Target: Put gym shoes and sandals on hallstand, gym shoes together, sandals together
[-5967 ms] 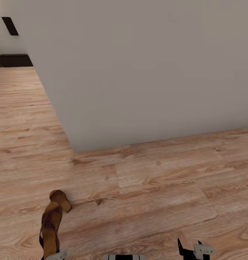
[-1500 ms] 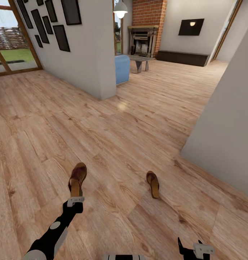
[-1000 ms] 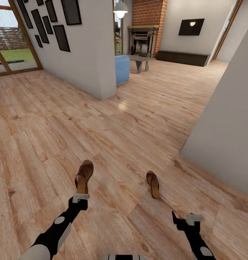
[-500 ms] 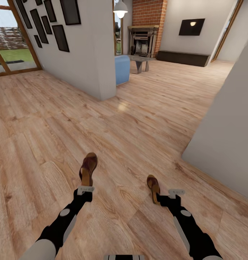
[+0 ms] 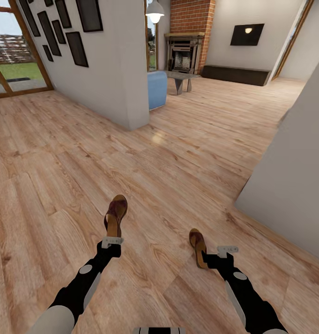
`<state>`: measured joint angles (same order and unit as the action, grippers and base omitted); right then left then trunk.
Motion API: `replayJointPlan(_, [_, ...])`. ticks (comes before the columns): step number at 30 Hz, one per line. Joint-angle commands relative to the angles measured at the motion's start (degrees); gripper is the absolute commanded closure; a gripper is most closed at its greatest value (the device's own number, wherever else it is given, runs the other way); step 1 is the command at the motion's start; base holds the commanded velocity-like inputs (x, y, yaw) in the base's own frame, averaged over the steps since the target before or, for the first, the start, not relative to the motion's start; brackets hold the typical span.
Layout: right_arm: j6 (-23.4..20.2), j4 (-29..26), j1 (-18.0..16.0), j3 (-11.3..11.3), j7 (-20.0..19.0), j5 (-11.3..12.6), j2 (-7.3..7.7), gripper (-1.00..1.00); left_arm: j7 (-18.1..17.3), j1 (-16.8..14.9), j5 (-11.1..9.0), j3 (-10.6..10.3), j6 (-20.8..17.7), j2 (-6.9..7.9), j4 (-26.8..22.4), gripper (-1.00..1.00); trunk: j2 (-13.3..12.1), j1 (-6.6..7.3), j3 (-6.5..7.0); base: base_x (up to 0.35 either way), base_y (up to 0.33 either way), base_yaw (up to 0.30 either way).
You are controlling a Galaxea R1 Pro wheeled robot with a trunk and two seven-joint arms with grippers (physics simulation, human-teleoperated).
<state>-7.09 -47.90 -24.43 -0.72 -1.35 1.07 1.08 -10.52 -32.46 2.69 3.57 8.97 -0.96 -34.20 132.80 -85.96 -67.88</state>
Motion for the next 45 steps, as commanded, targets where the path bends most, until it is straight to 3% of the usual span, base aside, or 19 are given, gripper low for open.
replayJointPlan(1, [-0.3,0.4,0.0,-0.1,-0.1,0.2,0.02,-1.0,-0.3,0.0,0.5,0.4,0.2,-0.06,0.0,1.0,0.0,0.0,-0.04,0.055,-0.03,0.0])
replayJointPlan(12, [1.2,3.9,0.0,0.0,-0.1,0.3,-0.09,-1.0,0.2,0.1,0.5,0.5,0.4,-0.02,-0.5,1.0,0.0,0.0,-0.04,0.029,-0.008,0.0])
replayJointPlan(34, [3.2,6.2,0.0,0.1,-0.1,0.3,-0.31,-1.0,0.3,0.3,0.5,0.5,0.1,0.14,-2.6,1.0,0.0,0.0,-0.04,0.209,0.0,0.0])
replayJointPlan(42, [3.1,6.7,0.0,0.1,-0.1,0.2,-0.23,-1.0,-0.2,0.3,0.5,0.3,0.1,-0.12,-6.6,1.0,0.0,0.0,-0.1,0.064,0.0,-0.009])
replayJointPlan(45, [3.1,7.2,0.0,0.0,0.0,0.2,-0.3,-1.0,-0.2,0.3,0.5,-0.9,-0.3,-0.22,-8.4,1.0,0.0,0.0,-0.28,0.001,0.0,-0.08])
